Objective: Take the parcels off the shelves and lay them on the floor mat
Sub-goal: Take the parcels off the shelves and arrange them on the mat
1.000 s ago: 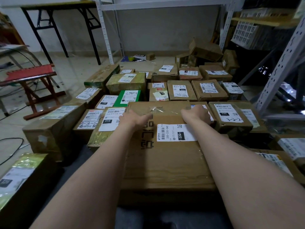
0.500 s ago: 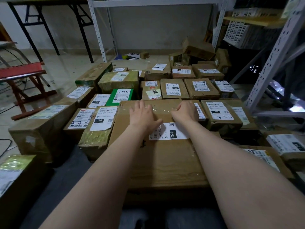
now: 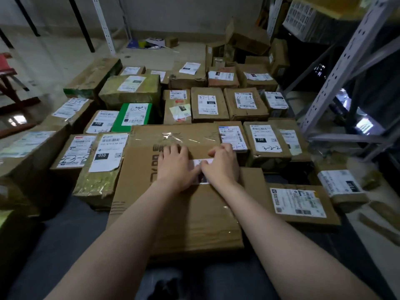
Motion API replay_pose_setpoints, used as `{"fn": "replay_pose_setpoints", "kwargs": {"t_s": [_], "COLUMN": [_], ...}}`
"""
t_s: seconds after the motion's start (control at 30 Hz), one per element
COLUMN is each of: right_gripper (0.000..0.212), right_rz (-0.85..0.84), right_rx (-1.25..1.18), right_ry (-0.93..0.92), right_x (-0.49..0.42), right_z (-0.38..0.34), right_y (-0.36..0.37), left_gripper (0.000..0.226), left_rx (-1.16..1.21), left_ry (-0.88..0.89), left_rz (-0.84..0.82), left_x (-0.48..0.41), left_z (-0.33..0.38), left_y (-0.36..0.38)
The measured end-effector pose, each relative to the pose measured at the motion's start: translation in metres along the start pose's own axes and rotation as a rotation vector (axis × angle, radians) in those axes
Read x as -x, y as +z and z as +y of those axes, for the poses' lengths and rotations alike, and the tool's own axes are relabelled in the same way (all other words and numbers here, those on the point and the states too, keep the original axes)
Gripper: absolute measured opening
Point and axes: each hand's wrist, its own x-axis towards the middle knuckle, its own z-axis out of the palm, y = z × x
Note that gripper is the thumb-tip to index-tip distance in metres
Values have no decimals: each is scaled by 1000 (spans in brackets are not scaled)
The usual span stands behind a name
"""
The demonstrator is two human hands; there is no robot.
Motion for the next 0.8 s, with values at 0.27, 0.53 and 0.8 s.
{"fn": "replay_pose_setpoints", "kwargs": {"t_s": [0.27, 0.53, 0.8], "right_gripper": [23, 20, 38], "right_rz": [-166, -25, 134], "right_rx": [123, 106, 205], "right_ry": [90, 50, -90], "right_x": [24, 17, 31], "right_z": [-20, -123, -261], "right_y": [-133, -330, -556], "left_gripper": [64, 56, 41], "left_rx": [-60, -15, 17], "left_ry": [163, 326, 609], "left_rz": [-154, -114, -10], "left_x": [7, 16, 40], "left_z": [90, 182, 279], "left_y": [-132, -326, -578]}}
